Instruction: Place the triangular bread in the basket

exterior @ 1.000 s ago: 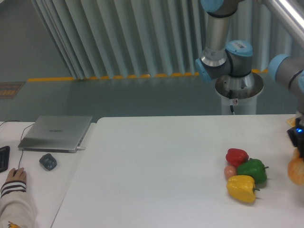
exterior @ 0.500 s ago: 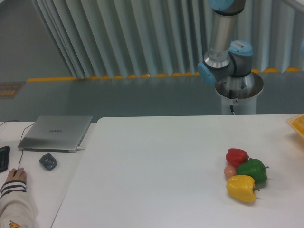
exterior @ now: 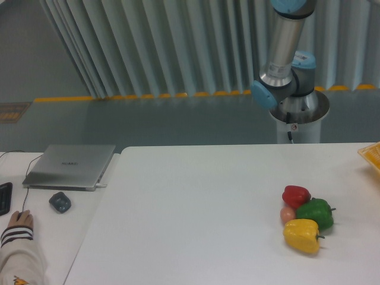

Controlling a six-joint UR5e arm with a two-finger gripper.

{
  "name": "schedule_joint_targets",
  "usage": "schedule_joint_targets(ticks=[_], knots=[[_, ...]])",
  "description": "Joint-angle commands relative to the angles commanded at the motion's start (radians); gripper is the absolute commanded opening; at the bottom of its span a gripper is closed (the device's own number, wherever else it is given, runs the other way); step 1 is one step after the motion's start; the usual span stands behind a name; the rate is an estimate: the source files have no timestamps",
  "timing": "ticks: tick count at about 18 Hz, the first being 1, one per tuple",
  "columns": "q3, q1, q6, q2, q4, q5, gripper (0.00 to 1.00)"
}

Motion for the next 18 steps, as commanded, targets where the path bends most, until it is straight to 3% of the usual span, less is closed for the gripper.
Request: schedule_joint_targets(ticks=[6,9,13,18], knots=[[0.003,-0.006,-0.029,0.008,-0.002,-0.002,1.0],[0.002,-0.02,-0.037,0.015,-0.008,-0.054,1.0],[0.005,-0.087,-0.182,0.049,-0.023,-0.034,1.0],[0.015,-0.147,-0.225,0.068,-0.021,-0.009,1.0]])
